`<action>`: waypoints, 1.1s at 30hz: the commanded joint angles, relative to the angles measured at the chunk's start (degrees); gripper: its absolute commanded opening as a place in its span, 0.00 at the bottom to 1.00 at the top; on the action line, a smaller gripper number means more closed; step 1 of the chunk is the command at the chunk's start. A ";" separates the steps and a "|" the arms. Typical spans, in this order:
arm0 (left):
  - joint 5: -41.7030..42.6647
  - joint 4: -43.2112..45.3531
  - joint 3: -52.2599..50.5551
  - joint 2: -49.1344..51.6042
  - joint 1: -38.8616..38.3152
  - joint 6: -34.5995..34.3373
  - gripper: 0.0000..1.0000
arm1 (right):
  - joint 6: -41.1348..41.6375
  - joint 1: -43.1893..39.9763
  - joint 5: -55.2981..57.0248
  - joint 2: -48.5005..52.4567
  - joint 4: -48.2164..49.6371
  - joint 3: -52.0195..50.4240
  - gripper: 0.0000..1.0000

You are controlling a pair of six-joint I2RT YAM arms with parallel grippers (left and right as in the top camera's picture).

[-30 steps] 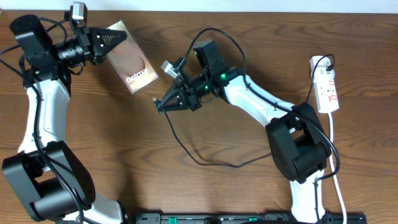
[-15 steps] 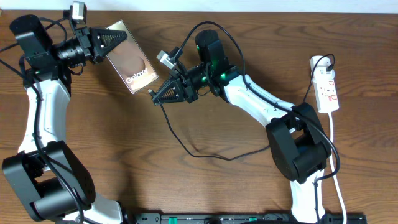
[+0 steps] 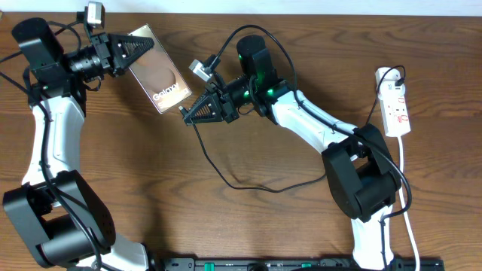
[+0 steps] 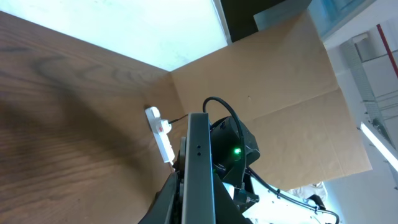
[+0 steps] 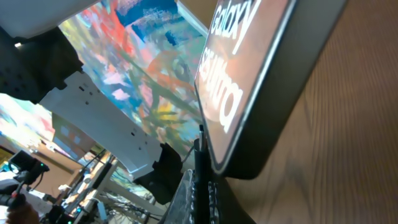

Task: Plug charger to phone and switch on socket

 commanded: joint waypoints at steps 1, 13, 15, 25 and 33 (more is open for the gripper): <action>1.79 0.35 0.28 0.00 -0.63 0.33 0.07 | 1.07 0.24 0.22 0.33 0.33 0.68 0.01; 1.79 0.35 0.28 0.00 -1.20 0.96 0.07 | 2.25 0.24 0.39 0.33 0.98 0.68 0.01; 1.79 0.35 0.28 0.00 -1.20 0.96 0.07 | 2.25 0.24 0.42 0.33 1.01 0.68 0.01; 1.79 0.35 0.28 0.00 -1.20 1.20 0.07 | 3.76 -0.09 2.01 0.33 0.98 0.68 0.01; 1.79 0.35 0.28 0.00 -1.20 1.62 0.07 | 5.27 -0.20 3.17 0.33 0.98 0.68 0.01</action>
